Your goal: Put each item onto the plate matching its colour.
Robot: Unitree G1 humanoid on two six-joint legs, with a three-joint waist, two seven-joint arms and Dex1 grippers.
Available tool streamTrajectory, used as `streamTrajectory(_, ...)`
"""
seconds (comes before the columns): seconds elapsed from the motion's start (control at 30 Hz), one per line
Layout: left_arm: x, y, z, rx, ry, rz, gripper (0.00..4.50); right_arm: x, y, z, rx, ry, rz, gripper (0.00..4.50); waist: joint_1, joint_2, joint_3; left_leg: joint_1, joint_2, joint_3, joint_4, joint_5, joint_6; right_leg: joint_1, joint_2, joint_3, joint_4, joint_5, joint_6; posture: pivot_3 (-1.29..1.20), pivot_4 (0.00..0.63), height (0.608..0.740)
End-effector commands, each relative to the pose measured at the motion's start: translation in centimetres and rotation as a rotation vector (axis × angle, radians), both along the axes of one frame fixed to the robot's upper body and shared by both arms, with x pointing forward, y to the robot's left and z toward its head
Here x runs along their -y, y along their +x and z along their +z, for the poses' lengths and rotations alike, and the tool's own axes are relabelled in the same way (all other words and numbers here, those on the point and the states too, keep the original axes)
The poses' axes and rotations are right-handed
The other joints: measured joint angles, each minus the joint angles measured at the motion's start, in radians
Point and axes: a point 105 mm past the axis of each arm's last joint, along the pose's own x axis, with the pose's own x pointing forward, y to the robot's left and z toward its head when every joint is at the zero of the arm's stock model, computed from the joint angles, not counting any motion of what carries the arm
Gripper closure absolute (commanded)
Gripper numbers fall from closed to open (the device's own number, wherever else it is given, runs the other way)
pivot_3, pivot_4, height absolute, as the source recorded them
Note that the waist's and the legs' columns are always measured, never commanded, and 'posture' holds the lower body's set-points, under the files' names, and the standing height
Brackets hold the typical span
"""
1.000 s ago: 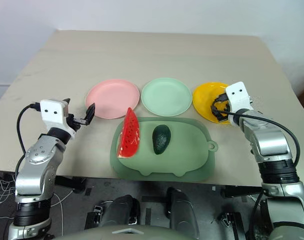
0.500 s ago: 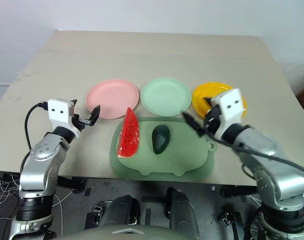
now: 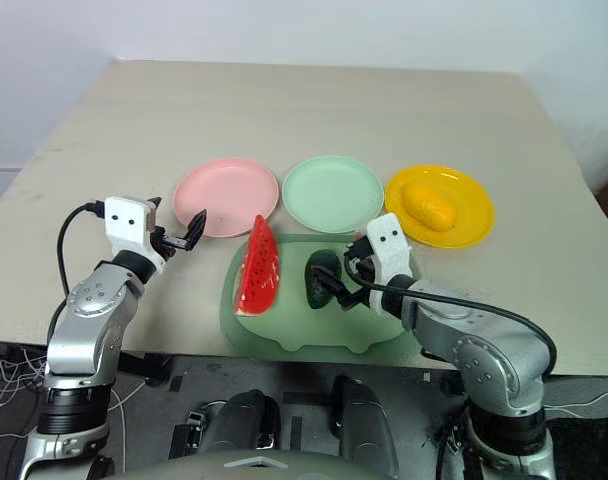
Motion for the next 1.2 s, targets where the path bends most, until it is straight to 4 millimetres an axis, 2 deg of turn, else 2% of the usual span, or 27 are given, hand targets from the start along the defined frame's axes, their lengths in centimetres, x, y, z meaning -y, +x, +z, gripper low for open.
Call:
streamTrajectory(0.03,0.7,-1.0,1.9,0.071,-0.024,-0.054,0.0,-0.8,-0.1,0.0,-0.017,-0.014,0.02,0.03,0.0,0.0,0.0,0.0,0.0,0.0,0.0,0.0,0.0,0.0,0.0,0.0,0.0,0.0,0.0,0.0,0.15,0.74)
streamTrajectory(0.13,1.7,-1.9,1.9,0.067,-0.011,-0.139,0.0,-1.0,0.1,-0.4,-0.036,-0.033,0.025,0.03,-0.001,0.0,0.0,0.0,0.0,0.0,0.0,0.0,0.0,0.0,0.0,0.0,0.0,0.0,0.0,0.0,0.15,0.74)
streamTrajectory(0.3,1.9,-2.8,2.2,0.066,-0.025,-0.199,0.0,-1.1,0.5,-0.9,-0.059,-0.066,0.032,0.03,0.0,0.0,0.0,0.0,0.0,0.0,0.0,0.0,0.0,0.0,0.0,0.0,0.0,0.0,0.0,0.0,0.15,0.74)
streamTrajectory(0.5,3.2,-4.6,2.1,0.026,-0.048,-0.342,0.0,-0.8,1.2,-1.5,-0.064,-0.096,0.021,0.03,-0.002,0.0,0.0,0.0,0.0,0.0,0.0,0.0,0.0,0.0,0.0,0.0,0.0,0.0,0.0,0.0,0.15,0.74)
streamTrajectory(0.6,4.1,-5.8,1.8,-0.012,-0.073,-0.421,0.0,-0.5,1.5,-1.5,-0.057,-0.103,0.008,0.62,-0.001,0.0,0.0,0.0,0.0,0.0,0.0,0.0,0.0,0.0,0.0,0.0,0.0,0.0,0.0,0.0,0.15,0.74)
streamTrajectory(0.7,4.6,-6.7,1.5,-0.049,-0.087,-0.476,0.0,-0.1,1.8,-1.2,-0.036,-0.104,0.005,1.54,-0.001,0.001,0.0,0.0,0.0,0.0,0.0,0.0,0.0,0.0,0.0,0.0,0.0,-0.001,-0.001,0.0,0.15,0.74)
streamTrajectory(0.8,4.7,-7.4,1.4,-0.07,-0.091,-0.503,0.0,0.1,2.4,0.9,0.053,-0.072,0.028,1.7,-0.002,0.001,0.0,0.0,0.0,0.0,0.0,0.0,0.0,-0.001,0.0,0.0,0.0,-0.002,-0.003,0.0,0.15,0.74)
streamTrajectory(0.9,4.5,-7.8,1.4,-0.081,-0.094,-0.507,0.0,0.5,4.1,4.3,0.186,-0.05,0.036,1.7,-0.005,0.002,0.001,0.0,0.0,0.0,0.0,0.0,0.0,-0.001,0.0,0.0,0.0,-0.002,-0.003,0.0,0.15,0.74)
streamTrajectory(1.0,4.3,-7.8,1.5,-0.083,-0.095,-0.504,0.0,1.0,6.2,5.9,0.232,-0.048,0.018,1.7,-0.006,0.002,0.001,0.0,0.0,0.0,0.0,0.0,0.0,-0.001,0.001,0.0,0.0,-0.002,-0.003,0.0,0.15,0.74)
streamTrajectory(1.1,4.2,-7.9,1.5,-0.089,-0.099,-0.506,0.0,1.5,8.8,5.8,0.249,-0.099,-0.02,1.7,-0.007,0.002,0.001,0.0,-0.001,0.0,-0.001,0.0,0.0,-0.001,0.001,0.0,0.0,-0.002,-0.003,0.0,0.15,0.74)
streamTrajectory(1.2,4.3,-8.2,1.3,-0.105,-0.099,-0.518,0.0,1.4,11.0,4.8,0.262,-0.153,-0.024,1.7,-0.007,0.002,0.001,-0.001,-0.001,0.001,-0.001,0.0,0.0,-0.001,0.001,0.0,-0.001,-0.002,-0.003,0.0,0.15,0.74)
